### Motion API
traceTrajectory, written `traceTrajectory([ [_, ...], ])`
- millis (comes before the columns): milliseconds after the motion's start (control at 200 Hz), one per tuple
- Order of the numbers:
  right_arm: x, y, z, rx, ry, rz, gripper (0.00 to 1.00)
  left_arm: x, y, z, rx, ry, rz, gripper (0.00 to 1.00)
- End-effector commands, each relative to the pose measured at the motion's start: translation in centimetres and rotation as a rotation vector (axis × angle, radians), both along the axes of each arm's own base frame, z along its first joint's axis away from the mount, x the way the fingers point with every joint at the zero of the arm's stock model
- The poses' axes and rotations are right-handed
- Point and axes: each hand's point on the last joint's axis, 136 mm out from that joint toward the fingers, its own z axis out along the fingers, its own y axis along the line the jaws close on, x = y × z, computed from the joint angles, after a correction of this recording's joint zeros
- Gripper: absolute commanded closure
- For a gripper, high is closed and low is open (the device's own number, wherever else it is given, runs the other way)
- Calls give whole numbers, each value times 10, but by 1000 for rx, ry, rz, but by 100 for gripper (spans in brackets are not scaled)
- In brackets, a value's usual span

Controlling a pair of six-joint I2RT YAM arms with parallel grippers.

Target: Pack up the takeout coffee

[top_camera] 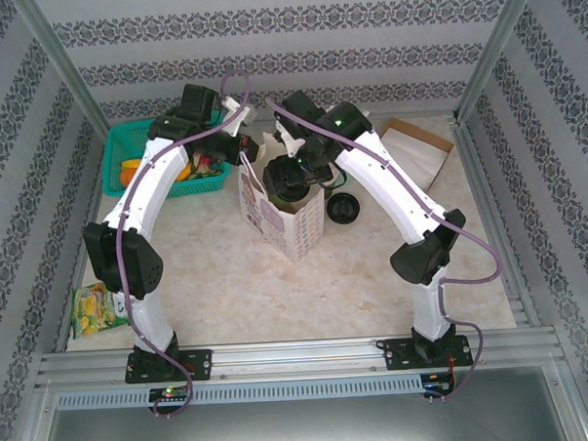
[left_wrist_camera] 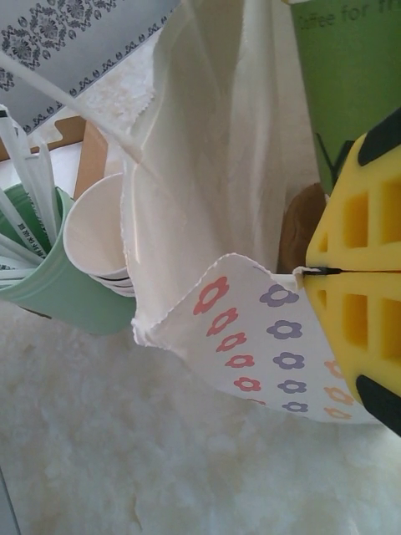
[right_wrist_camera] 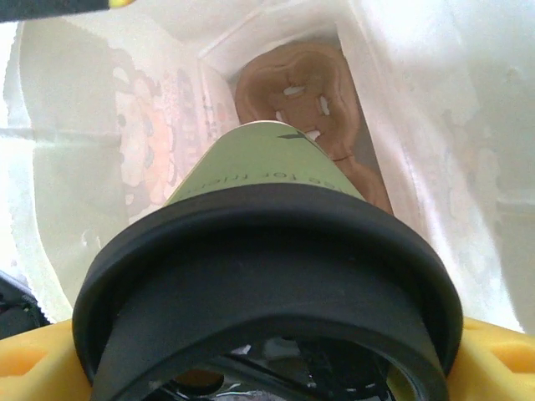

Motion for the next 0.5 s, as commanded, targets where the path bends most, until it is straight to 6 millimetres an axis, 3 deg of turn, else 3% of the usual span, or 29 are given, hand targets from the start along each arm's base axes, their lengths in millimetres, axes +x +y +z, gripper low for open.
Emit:
traceTrajectory([
  [0,-1,-16,7,-51,-32,-38,36,-7,3,6,0,-33,-26,93],
  [495,-10,-27,-16,-243,21,41,36,-16,-1,22,-50,-30,-37,92],
])
